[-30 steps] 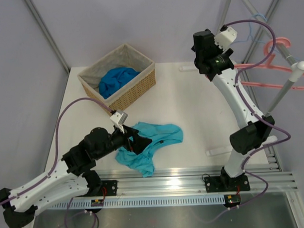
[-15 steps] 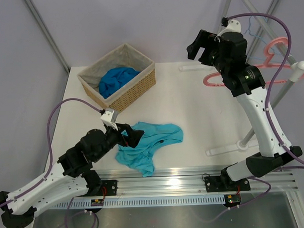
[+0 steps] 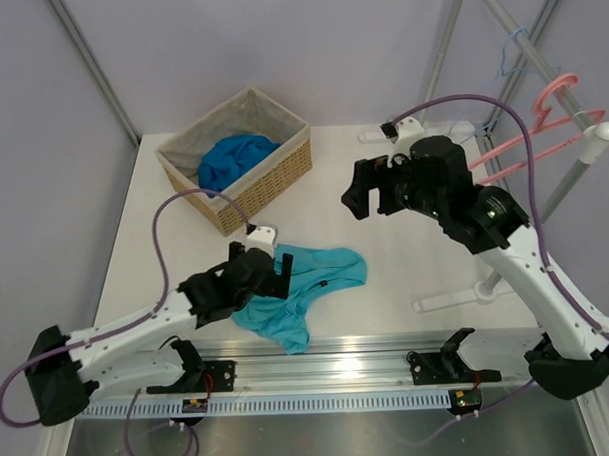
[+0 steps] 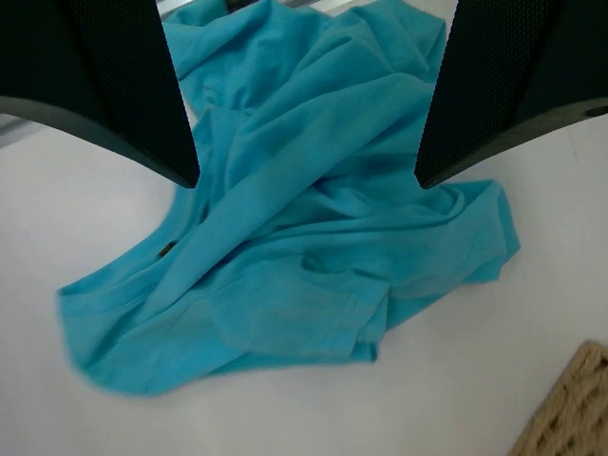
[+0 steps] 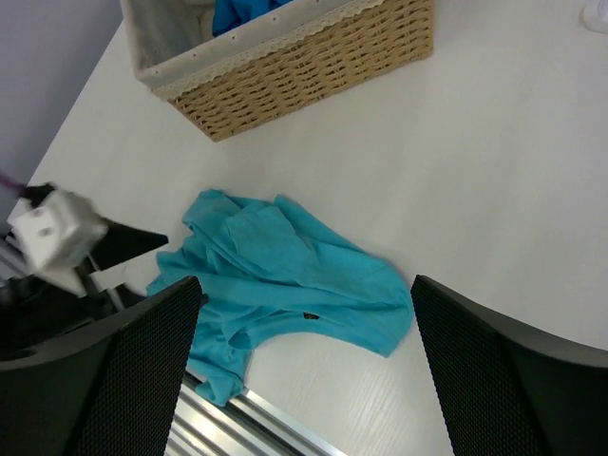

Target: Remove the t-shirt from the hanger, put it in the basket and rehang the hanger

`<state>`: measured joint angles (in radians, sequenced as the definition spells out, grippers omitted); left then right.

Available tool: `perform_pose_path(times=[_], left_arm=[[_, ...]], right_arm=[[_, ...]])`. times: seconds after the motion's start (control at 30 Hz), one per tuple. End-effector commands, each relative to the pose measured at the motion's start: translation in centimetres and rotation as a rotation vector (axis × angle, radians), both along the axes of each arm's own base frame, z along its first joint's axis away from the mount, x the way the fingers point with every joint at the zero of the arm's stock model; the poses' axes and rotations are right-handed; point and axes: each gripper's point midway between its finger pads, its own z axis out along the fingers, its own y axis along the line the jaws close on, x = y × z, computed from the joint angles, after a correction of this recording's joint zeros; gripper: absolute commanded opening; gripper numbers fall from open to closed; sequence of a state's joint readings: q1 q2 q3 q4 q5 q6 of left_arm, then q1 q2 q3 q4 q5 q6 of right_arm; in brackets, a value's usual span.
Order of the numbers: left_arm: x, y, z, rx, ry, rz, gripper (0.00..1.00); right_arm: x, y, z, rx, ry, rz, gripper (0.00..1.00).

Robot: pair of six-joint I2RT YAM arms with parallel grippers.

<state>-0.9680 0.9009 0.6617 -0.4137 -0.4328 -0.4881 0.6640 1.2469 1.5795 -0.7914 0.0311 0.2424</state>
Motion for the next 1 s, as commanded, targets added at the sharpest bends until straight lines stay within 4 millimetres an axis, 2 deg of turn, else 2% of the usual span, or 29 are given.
perform_pose_path(times=[0.0,0.03,0.13,0.17,0.23,0.27,0.33,0.37,0.43,0.6,0.63,0.67,0.7,0.73,0.77,0.8,0.83,0.87,0.9,0.97], left_arm=[[0.3,1.0,-3.6,0.197,0.079,0.030,0.99],[0.3,0.8,-5.2,0.243,0.117,0.024,0.99],[0.6,-0.1,-6.5,0.256,0.140,0.010,0.99],[0.4,-0.6,-7.5,0.269,0.167,-0.013,0.99],[0.5,-2.0,-8.0,0.250,0.187,-0.053,0.99],[0.4,-2.3,-9.0,0.275,0.213,-0.059,0.99],[0.7,-3.3,-9.3,0.271,0.230,-0.076,0.98],[0.4,-3.8,-10.3,0.279,0.262,-0.098,0.97],[0.5,-5.0,-10.6,0.259,0.276,-0.128,0.89],[0.6,-6.1,-12.2,0.289,0.317,-0.160,0.67],[1.1,-6.4,-11.8,0.289,0.302,-0.148,0.46],[1.4,-6.4,-11.7,0.291,0.297,-0.142,0.35],[1.6,-6.7,-11.5,0.289,0.289,-0.143,0.28],[1.9,-6.9,-11.1,0.287,0.279,-0.142,0.15],[2.5,-7.5,-10.3,0.272,0.262,-0.136,0.06],[2.9,-7.8,-9.6,0.263,0.249,-0.128,0.00],[3.4,-8.2,-8.7,0.254,0.232,-0.119,0.00],[4.3,-9.1,-6.8,0.226,0.195,-0.112,0.00],[4.7,-9.6,-5.6,0.202,0.174,-0.112,0.00],[5.3,-10.8,-1.6,0.122,0.107,-0.135,0.00]], right_arm=[[-3.7,-1.6,3.8,0.081,-0.112,0.069,1.00],[-4.8,-2.6,4.3,0.091,-0.139,0.069,0.99],[-7.0,-4.3,4.9,0.095,-0.169,0.083,1.00],[-7.5,-4.7,4.9,0.094,-0.170,0.082,0.99],[-9.0,-5.5,5.4,0.119,-0.197,0.097,1.00],[-9.4,-5.7,5.6,0.130,-0.210,0.100,1.00],[-10.2,-6.3,5.7,0.147,-0.226,0.104,0.99],[-10.4,-6.4,5.9,0.155,-0.236,0.102,1.00],[-10.9,-6.7,5.8,0.166,-0.249,0.107,0.99],[-11.7,-7.0,6.0,0.193,-0.277,0.122,0.99],[-12.0,-7.1,6.3,0.201,-0.286,0.121,1.00],[-12.0,-7.2,6.6,0.210,-0.294,0.119,0.99],[-12.2,-7.4,6.8,0.218,-0.299,0.116,0.99],[-12.5,-7.5,6.9,0.227,-0.306,0.117,0.99],[-12.5,-7.6,6.8,0.229,-0.306,0.115,0.99],[-12.9,-7.9,7.0,0.243,-0.321,0.114,0.99],[-12.9,-8.0,7.0,0.248,-0.326,0.108,1.00],[-12.9,-8.1,7.1,0.258,-0.336,0.104,0.99],[-12.9,-8.1,6.8,0.259,-0.331,0.096,1.00],[-12.9,-8.7,7.0,0.271,-0.354,0.067,1.00]])
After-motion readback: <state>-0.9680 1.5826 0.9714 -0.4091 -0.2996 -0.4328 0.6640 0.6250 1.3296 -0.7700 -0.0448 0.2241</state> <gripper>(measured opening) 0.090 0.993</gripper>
